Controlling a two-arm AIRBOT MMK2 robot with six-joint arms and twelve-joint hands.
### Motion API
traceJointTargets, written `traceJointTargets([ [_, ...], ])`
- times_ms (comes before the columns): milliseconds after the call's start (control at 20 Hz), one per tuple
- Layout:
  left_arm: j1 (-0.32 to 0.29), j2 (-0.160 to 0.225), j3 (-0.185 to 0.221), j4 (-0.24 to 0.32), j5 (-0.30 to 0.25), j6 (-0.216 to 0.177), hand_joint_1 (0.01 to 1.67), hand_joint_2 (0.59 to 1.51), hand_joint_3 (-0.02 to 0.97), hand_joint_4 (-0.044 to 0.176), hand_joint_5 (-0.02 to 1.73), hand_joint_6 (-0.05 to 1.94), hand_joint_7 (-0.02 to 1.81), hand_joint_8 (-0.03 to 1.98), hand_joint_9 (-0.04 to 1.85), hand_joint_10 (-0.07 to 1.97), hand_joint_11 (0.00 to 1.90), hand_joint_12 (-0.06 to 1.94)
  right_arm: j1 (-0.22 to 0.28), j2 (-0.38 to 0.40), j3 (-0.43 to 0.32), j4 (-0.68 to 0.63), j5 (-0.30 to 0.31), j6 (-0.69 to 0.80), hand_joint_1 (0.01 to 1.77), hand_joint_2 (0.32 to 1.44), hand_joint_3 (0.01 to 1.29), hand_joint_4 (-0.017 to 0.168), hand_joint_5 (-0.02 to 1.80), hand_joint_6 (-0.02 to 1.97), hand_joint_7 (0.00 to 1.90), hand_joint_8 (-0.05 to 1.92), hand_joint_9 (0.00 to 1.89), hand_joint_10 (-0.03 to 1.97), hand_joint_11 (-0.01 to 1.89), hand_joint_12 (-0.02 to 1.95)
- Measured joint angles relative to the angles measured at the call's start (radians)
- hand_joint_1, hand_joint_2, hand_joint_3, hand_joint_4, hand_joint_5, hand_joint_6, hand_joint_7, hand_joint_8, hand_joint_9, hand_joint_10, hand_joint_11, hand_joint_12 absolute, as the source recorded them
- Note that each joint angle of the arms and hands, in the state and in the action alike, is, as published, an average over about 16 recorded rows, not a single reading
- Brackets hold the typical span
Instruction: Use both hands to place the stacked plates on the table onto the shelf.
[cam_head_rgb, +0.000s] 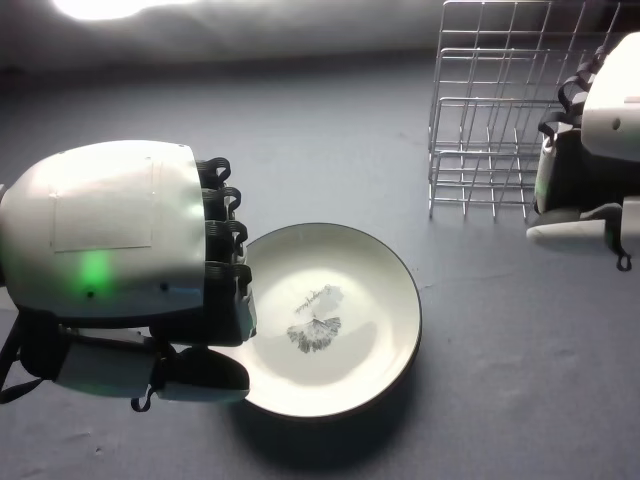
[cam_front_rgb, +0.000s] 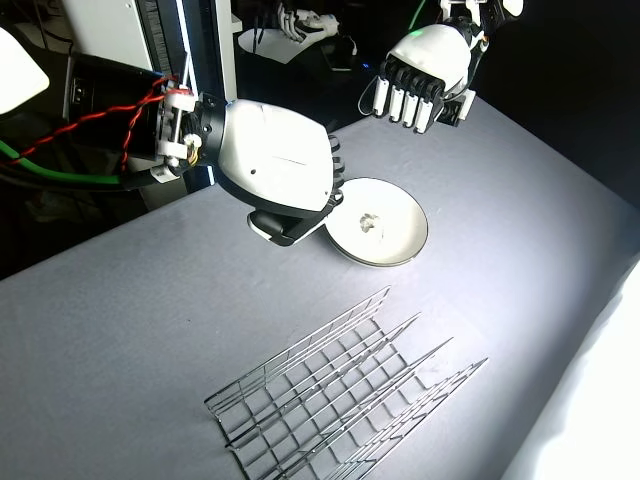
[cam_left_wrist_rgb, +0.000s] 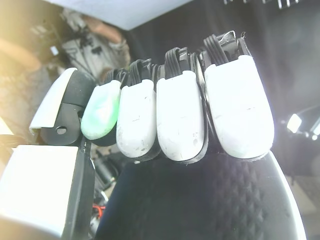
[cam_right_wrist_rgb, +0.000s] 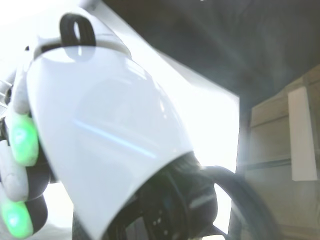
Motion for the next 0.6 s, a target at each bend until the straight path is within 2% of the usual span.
traceJointTargets([
  [200,-0.003,0.0,0.003,0.015,-0.001,-0.012,0.15,0.901,0.352,0.008,0.44,0.54,0.5,0.55,0.54,0.56,0.54,0.53,0.0,-0.015,0.012,0.0,-0.006,0.0,0.11,1.23,0.05,0.01,0.46,0.63,0.55,0.62,0.58,0.63,0.7,0.57],
  [350,-0.01,-0.001,0.007,0.039,-0.002,-0.032,0.12,0.879,0.363,0.007,0.35,0.42,0.4,0.44,0.43,0.44,0.43,0.42,-0.001,-0.027,0.02,-0.001,-0.009,-0.001,0.09,1.22,0.04,0.008,0.37,0.51,0.44,0.49,0.47,0.5,0.55,0.45],
  [450,-0.018,-0.002,0.012,0.061,-0.004,-0.051,0.1,0.855,0.381,0.005,0.28,0.32,0.31,0.33,0.34,0.34,0.34,0.32,-0.001,-0.034,0.027,-0.001,-0.011,-0.001,0.07,1.21,0.04,0.005,0.29,0.4,0.35,0.39,0.37,0.4,0.45,0.34],
  [600,-0.042,-0.006,0.026,0.114,-0.009,-0.097,0.03,0.8,0.41,0.001,0.05,0.03,0.06,0.03,0.08,0.04,0.08,0.02,-0.005,-0.052,0.045,-0.001,-0.014,-0.001,0.02,1.2,0.02,-0.001,0.08,0.1,0.11,0.08,0.11,0.09,0.16,0.04],
])
